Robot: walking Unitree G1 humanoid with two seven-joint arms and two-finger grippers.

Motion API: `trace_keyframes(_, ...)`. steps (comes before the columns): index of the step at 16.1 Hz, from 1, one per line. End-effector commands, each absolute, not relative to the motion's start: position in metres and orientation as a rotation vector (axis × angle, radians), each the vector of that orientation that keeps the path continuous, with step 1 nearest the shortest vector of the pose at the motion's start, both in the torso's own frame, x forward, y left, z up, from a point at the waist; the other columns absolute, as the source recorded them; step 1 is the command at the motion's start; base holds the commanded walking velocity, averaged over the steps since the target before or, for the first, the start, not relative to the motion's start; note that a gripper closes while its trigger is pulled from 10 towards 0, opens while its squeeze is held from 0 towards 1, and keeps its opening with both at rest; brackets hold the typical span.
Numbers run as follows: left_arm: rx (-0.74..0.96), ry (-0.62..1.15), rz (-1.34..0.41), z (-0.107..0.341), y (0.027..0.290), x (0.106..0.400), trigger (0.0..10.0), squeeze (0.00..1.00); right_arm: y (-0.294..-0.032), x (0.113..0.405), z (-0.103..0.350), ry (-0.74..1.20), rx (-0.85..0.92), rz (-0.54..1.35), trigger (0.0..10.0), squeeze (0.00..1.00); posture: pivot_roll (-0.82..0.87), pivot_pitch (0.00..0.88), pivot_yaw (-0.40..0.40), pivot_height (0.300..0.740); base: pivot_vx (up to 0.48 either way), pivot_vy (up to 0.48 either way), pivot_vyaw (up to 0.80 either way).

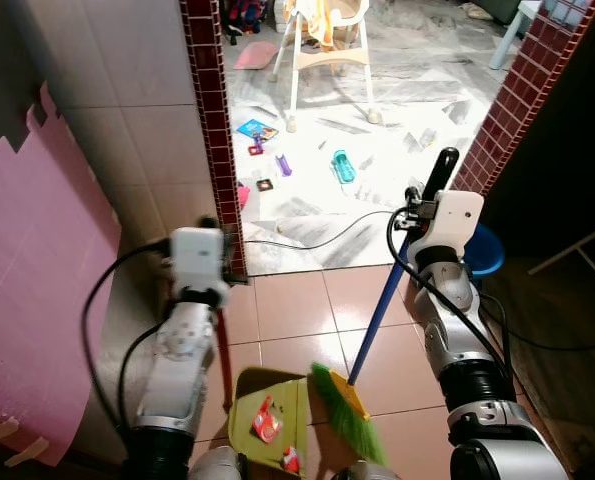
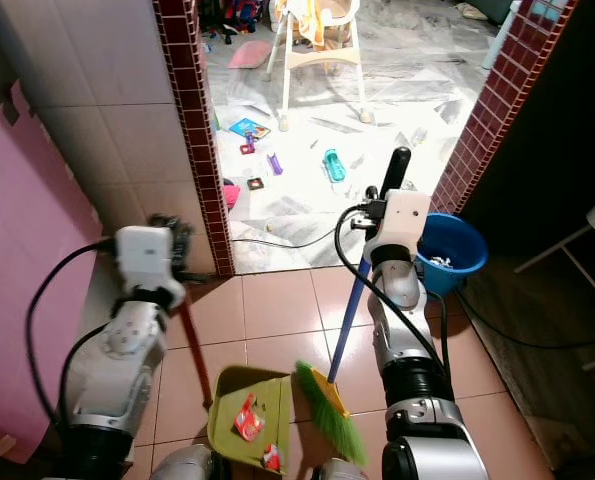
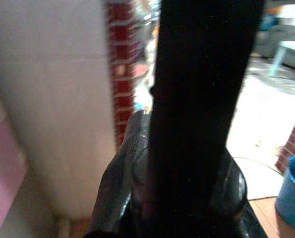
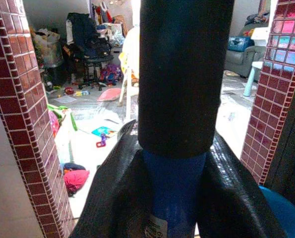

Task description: Sweep floor

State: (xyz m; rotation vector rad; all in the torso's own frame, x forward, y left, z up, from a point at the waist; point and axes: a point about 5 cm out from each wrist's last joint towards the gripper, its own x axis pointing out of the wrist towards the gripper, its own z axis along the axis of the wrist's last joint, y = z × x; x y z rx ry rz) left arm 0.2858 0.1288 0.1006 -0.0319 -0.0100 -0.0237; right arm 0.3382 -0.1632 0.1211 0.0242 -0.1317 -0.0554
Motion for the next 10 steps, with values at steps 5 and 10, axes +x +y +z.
trace_keyframes(5,-0.22,0.034,0.132,0.089,0.148,0.288,10.0,0.0,-0.18,0.335,0.119,-0.127,-0.072,-0.11,10.0,0.0,-0.04,0.0,-0.021,0.74,0.0,0.0,0.0)
trace_keyframes(10,-0.382,0.021,0.288,0.092,0.179,0.298,10.0,0.0,-0.182,0.332,0.117,-0.121,-0.094,-0.111,10.0,0.0,-0.04,0.0,-0.036,0.74,0.0,0.0,0.0)
